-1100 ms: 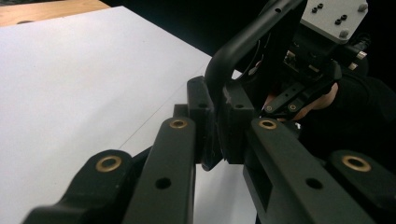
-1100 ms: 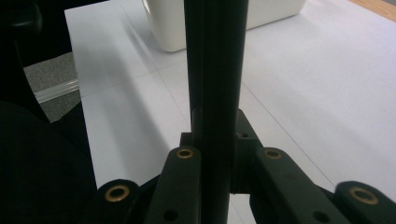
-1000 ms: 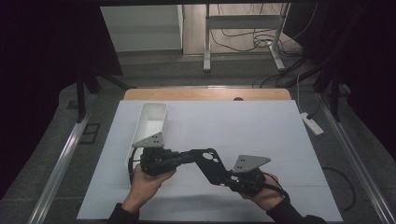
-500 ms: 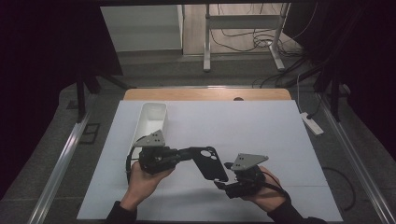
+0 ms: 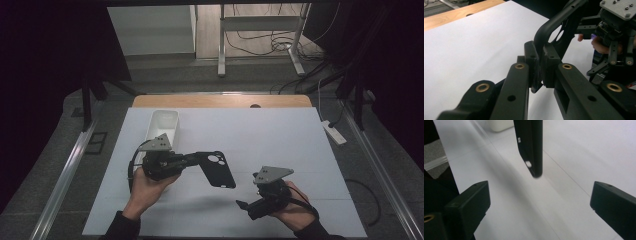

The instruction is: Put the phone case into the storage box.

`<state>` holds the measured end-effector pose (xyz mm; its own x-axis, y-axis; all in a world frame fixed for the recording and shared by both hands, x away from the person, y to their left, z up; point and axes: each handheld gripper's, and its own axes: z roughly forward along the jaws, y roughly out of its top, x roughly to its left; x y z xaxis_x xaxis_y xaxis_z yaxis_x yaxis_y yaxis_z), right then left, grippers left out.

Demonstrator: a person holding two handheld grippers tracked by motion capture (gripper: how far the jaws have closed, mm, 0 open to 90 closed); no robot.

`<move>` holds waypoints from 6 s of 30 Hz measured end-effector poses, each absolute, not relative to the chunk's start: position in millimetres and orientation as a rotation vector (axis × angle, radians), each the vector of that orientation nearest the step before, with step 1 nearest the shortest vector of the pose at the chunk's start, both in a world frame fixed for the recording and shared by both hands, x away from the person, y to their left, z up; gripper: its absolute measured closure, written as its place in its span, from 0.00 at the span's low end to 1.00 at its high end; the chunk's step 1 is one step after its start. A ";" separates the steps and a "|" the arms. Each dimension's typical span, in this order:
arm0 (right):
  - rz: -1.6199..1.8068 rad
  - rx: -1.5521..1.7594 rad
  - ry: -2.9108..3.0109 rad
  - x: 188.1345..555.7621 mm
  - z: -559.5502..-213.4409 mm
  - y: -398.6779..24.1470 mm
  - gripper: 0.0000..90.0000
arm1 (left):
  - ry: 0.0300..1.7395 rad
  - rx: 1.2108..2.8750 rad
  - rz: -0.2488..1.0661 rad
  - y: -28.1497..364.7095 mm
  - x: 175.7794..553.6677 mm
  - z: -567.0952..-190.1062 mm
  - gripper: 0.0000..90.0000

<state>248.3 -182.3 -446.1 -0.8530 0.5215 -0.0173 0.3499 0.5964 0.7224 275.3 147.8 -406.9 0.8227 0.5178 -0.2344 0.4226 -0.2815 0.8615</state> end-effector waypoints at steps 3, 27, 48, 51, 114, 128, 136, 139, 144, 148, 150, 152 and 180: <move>1.092 0.724 2.601 247.0 -445.6 -184.5 0.02 | 0.711 1.923 0.116 149.9 276.8 -406.1 0.94; 1.118 0.956 2.475 244.6 -445.3 -246.5 0.00 | 0.769 1.949 0.164 176.3 291.9 -388.4 0.94; 1.003 1.133 2.404 232.1 -456.1 -288.7 0.00 | 0.797 1.955 0.160 195.6 304.4 -370.3 0.94; 0.977 1.166 2.391 226.0 -456.0 -295.3 0.00 | 0.802 1.954 0.164 198.2 305.1 -368.6 0.94; 0.967 1.292 2.371 214.0 -459.4 -316.6 0.00 | 1.003 1.972 0.365 292.3 313.7 -343.8 0.94; 0.971 1.293 2.375 214.0 -459.6 -316.5 0.00 | 1.042 1.977 0.374 297.6 326.3 -358.2 0.94; 0.980 1.293 2.372 214.0 -459.5 -317.2 0.00 | 1.052 1.996 0.387 293.7 337.8 -366.7 0.94; 0.982 1.295 2.372 214.0 -459.5 -317.4 0.00 | 1.060 2.002 0.390 292.0 342.5 -370.4 0.94; 0.983 1.296 2.373 214.2 -459.5 -317.8 0.00 | 1.067 2.002 0.395 290.9 349.7 -374.6 0.94; 0.981 1.295 2.376 214.2 -459.5 -317.5 0.00 | 1.068 2.006 0.396 290.1 355.4 -377.0 0.94; 0.978 1.294 2.380 214.2 -459.6 -317.2 0.00 | 1.070 2.010 0.401 289.3 358.8 -378.6 0.94; 0.977 1.293 2.381 214.2 -459.7 -317.1 0.00 | 1.069 2.011 0.401 288.8 362.4 -380.1 0.94; 0.981 1.279 2.392 214.4 -460.0 -316.9 0.00 | 1.103 2.001 0.446 280.2 404.8 -390.0 0.94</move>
<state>214.4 -316.9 -460.0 -0.5802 0.8099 0.0859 0.6371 0.3856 0.6673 404.8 280.2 -390.0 0.5593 0.8263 -0.0666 0.5480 -0.3083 0.7776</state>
